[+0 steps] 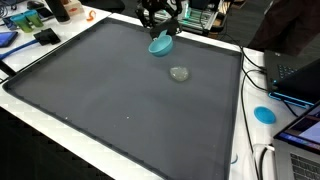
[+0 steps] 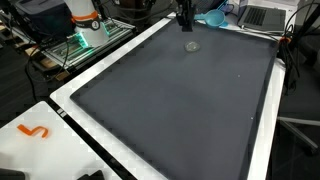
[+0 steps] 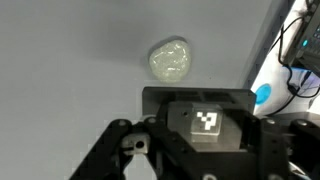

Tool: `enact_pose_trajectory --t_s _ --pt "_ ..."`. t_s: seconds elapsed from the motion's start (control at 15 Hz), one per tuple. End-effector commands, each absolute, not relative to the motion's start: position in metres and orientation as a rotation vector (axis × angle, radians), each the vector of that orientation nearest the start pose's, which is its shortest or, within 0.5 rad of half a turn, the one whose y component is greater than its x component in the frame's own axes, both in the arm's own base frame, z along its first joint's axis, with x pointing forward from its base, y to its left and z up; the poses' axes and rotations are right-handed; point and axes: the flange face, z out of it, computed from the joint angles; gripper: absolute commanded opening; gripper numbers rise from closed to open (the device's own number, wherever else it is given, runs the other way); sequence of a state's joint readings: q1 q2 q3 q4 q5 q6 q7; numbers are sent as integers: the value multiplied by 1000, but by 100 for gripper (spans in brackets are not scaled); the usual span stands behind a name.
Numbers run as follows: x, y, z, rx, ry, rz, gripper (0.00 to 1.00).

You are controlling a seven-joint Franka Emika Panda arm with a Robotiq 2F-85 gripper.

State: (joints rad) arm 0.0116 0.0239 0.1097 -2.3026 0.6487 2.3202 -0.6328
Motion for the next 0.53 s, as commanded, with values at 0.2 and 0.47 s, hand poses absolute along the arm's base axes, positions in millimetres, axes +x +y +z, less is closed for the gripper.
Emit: enact_pose_trajectory --t_s 0.2,0.47 --pt "484 70 335 -2644 -424 -202 31" --pt "475 71 330 -2625 -439 -217 31"
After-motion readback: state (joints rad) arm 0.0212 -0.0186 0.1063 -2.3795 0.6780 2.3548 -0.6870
